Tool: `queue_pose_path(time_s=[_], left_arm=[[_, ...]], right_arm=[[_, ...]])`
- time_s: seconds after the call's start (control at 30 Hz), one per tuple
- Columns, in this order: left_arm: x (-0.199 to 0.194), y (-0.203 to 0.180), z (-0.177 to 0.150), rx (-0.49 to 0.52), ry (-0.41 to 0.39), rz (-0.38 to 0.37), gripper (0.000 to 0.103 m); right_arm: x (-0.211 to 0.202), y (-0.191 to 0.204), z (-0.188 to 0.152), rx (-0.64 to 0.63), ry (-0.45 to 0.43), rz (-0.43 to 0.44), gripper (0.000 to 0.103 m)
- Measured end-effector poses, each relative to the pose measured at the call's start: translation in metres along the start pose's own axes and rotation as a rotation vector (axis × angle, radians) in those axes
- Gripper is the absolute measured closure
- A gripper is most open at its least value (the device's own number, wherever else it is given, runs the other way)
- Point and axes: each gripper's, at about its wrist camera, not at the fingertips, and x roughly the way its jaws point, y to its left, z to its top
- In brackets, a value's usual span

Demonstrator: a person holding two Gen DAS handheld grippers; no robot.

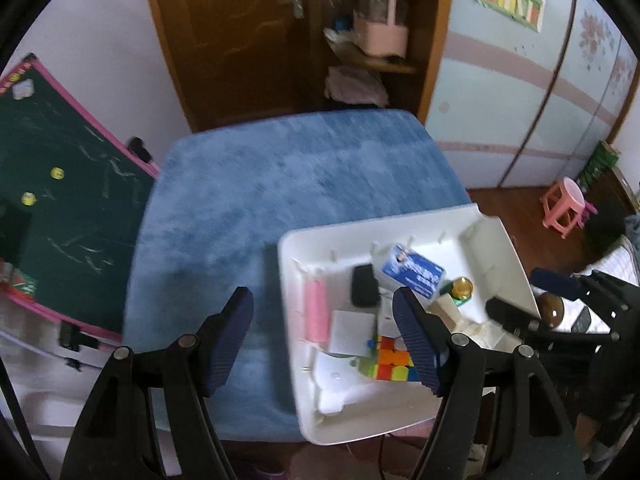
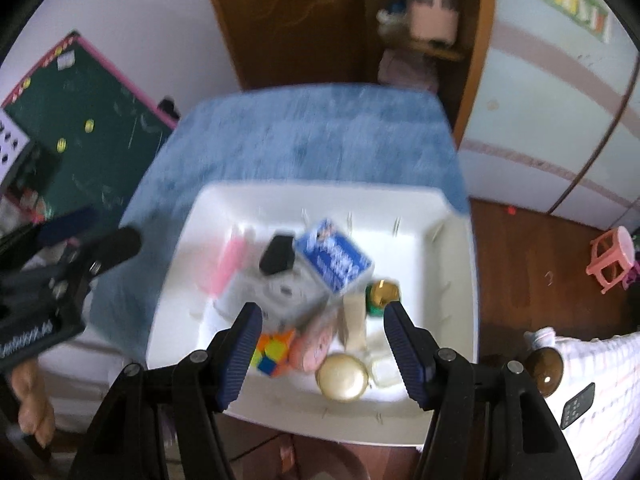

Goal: Organize rigid objects

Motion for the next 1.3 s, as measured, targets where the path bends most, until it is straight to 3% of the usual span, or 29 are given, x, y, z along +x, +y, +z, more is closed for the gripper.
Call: queue_pose_path(time_s=[0.17, 0.23, 0.3, 0.5, 0.6, 1.3], left_arm=[[-0.038, 0.026, 0.011, -0.040, -0.040, 0.053, 0.028], [-0.049, 0.035, 0.013, -0.058, -0.050, 0.073, 0.023], [-0.058, 0.044, 0.015, -0.078, -0.057, 0.073, 0.017], [-0.076, 0.064, 0.017, -0.120, -0.070, 0.085, 0.017], [-0.080, 0.068, 0.019, -0.114, -0.075, 0.095, 0.017], [-0.079, 0.067, 0.026, -0.105, -0.048, 0.093, 0.017]], right_arm=[[-0.034, 0.017, 0.020, 0.068, -0.074, 0.000, 0.039], [-0.048, 0.027, 0.026, 0.081, -0.103, -0.007, 0.037], [-0.060, 0.035, 0.030, 0.092, -0.127, -0.014, 0.033], [-0.091, 0.062, 0.034, 0.067, -0.185, -0.044, 0.033], [-0.102, 0.071, 0.033, 0.060, -0.206, -0.056, 0.025], [-0.113, 0.079, 0.027, 0.085, -0.220, -0.116, 0.023]])
